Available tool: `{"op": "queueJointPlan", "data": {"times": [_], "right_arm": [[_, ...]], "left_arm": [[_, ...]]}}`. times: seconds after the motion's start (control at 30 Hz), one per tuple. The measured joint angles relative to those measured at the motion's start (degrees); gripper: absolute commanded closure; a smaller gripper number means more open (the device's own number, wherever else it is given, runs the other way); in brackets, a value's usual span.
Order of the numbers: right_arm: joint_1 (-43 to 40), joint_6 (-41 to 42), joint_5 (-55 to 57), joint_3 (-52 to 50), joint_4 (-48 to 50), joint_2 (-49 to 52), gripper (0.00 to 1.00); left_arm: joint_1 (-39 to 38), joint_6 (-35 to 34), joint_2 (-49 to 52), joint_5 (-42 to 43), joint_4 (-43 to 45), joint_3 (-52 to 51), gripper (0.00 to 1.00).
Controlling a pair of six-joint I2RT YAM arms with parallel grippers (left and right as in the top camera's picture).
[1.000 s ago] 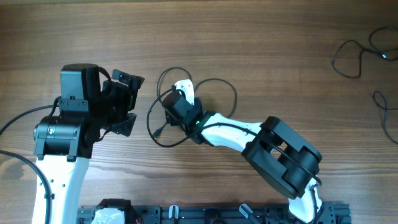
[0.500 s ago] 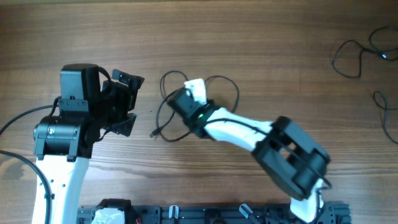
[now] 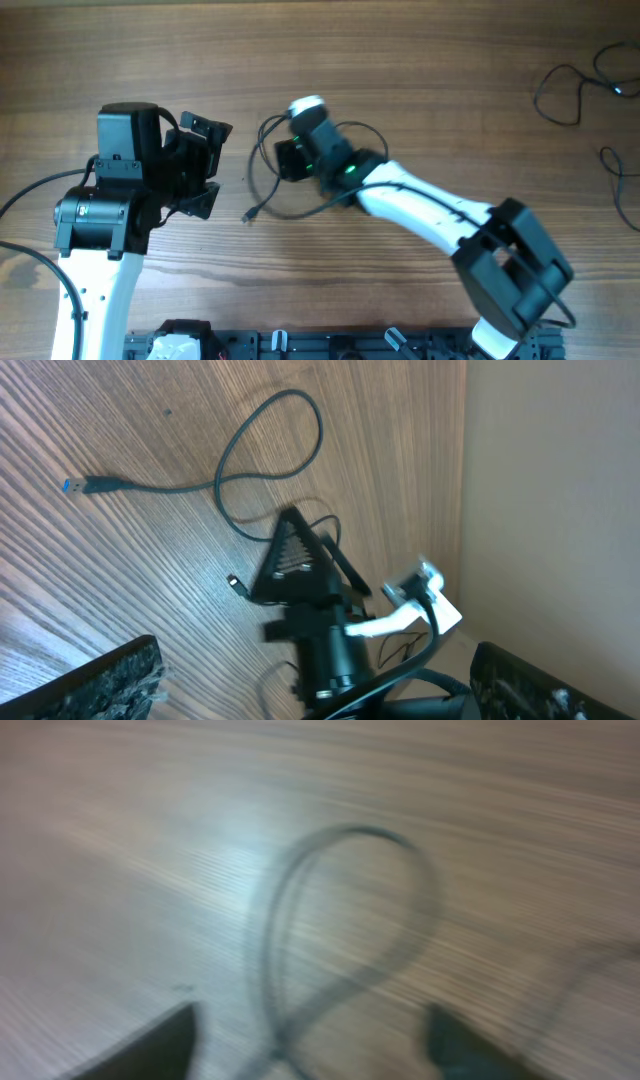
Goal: Untangle cables
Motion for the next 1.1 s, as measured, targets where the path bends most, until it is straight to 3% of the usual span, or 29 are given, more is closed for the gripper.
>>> {"op": "queueJointPlan", "data": {"times": [0.1, 0.3, 0.5, 0.6, 0.87, 1.03, 1.1], "right_arm": [[4.22, 1.68, -0.35, 0.04, 3.5, 3.65, 0.96], [2.62, 10.6, -2.54, -0.04, 9.18, 12.63, 0.96], [2.54, 12.59, -3.19, -0.02, 10.14, 13.35, 0.96], [2.54, 12.79, -3.23, 0.46, 6.88, 13.27, 0.96], [0.28, 12.26, -6.05, 2.73, -12.74, 9.22, 0.96], [-8.15, 9.14, -6.29, -0.04, -20.28, 2.05, 0.95], [-10.05, 6.49, -6.01, -0.04, -21.0, -1.09, 0.88]], "left_arm": [[0.0, 0.0, 0.0, 0.02, 0.0, 0.0, 0.0], [0.0, 0.0, 0.0, 0.0, -0.02, 0.0, 0.0], [0.0, 0.0, 0.0, 0.0, -0.02, 0.0, 0.0], [0.0, 0.0, 0.0, 0.0, -0.02, 0.0, 0.0], [0.0, 0.0, 0.0, 0.0, -0.02, 0.0, 0.0], [0.0, 0.0, 0.0, 0.0, -0.02, 0.0, 0.0], [0.0, 0.0, 0.0, 0.0, -0.02, 0.0, 0.0]]}}
